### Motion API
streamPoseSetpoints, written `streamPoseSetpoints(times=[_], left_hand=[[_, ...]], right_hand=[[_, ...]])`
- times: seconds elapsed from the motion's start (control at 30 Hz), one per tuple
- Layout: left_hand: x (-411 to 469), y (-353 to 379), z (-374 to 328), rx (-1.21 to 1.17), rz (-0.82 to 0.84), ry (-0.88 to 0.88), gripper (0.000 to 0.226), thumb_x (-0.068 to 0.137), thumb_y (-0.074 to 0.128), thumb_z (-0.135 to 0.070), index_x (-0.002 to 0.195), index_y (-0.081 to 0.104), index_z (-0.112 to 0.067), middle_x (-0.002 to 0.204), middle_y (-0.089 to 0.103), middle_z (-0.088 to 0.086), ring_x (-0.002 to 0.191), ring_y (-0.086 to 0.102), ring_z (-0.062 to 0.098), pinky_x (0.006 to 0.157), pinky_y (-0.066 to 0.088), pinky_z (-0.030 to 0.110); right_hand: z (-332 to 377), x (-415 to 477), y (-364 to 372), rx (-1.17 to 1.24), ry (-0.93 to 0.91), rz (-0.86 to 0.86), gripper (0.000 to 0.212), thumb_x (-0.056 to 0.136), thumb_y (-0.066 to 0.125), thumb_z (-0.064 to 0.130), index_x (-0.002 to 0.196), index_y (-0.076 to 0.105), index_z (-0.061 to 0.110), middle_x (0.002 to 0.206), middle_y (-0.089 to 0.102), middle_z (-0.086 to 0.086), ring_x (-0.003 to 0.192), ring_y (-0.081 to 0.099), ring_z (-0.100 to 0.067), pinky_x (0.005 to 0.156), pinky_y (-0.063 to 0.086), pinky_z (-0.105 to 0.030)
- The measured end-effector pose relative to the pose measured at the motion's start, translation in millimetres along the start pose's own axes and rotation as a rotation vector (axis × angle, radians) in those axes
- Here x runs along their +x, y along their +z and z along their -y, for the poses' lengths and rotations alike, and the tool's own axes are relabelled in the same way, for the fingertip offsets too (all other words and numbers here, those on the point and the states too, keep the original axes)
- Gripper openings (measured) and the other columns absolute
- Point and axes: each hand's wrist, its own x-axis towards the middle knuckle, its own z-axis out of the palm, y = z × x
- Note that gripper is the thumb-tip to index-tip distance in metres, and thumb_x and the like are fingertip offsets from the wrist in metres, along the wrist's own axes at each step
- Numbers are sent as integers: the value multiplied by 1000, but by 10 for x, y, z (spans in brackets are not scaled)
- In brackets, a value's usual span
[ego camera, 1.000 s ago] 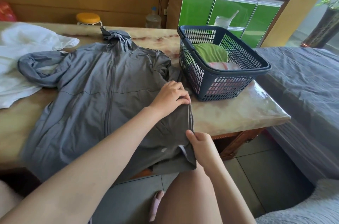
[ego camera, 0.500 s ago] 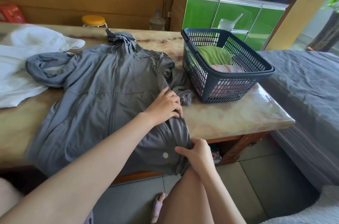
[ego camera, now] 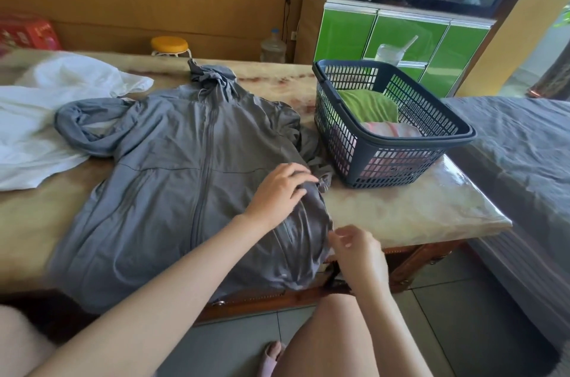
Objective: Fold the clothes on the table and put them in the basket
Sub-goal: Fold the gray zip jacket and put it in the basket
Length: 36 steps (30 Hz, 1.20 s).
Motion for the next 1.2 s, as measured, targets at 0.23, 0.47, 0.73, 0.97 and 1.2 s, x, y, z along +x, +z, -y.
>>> streamPoseSetpoints(times=[0.23,0.47,0.73,0.97,1.2], left_hand=[[-167,-289,379,128,351,-366,52,99,40,-40,149,25,-31,158,16,-2,146,8,16,117,9,50],[-91,-280,415,59,473,-374,56,98,30,-52,148,7,-45,160,-3,-8,146,-8,13,115,-1,57],[-47,-119,500,179,624,-372,60,97,31,-53,149,3,-40,159,-7,-6,145,-17,17,108,-14,63],[-7,-257,556,29,530,-428,52,100,29,-47,149,13,-40,159,9,-5,146,-3,14,114,-7,57],[246,-234,568,111,363,-234,59,101,37,-37,151,6,-37,160,1,-5,146,-4,13,118,0,49]], right_hand=[[473,680,72,43,-149,-153,39,95,52,37,133,51,27,127,60,1,114,56,-22,88,48,-35],[688,1267,273,-156,-152,6,32,91,60,22,122,62,25,122,63,-5,110,59,-28,87,49,-35],[969,1199,-53,-659,-831,-503,15,63,70,-9,74,65,0,88,56,-13,87,53,-33,66,45,-39],[1191,1437,90,-582,-438,-53,28,93,52,11,118,64,17,118,61,-11,117,46,-30,93,38,-34],[1279,1934,324,-386,-281,13,54,94,58,20,144,37,25,135,50,-10,119,52,-34,89,45,-42]])
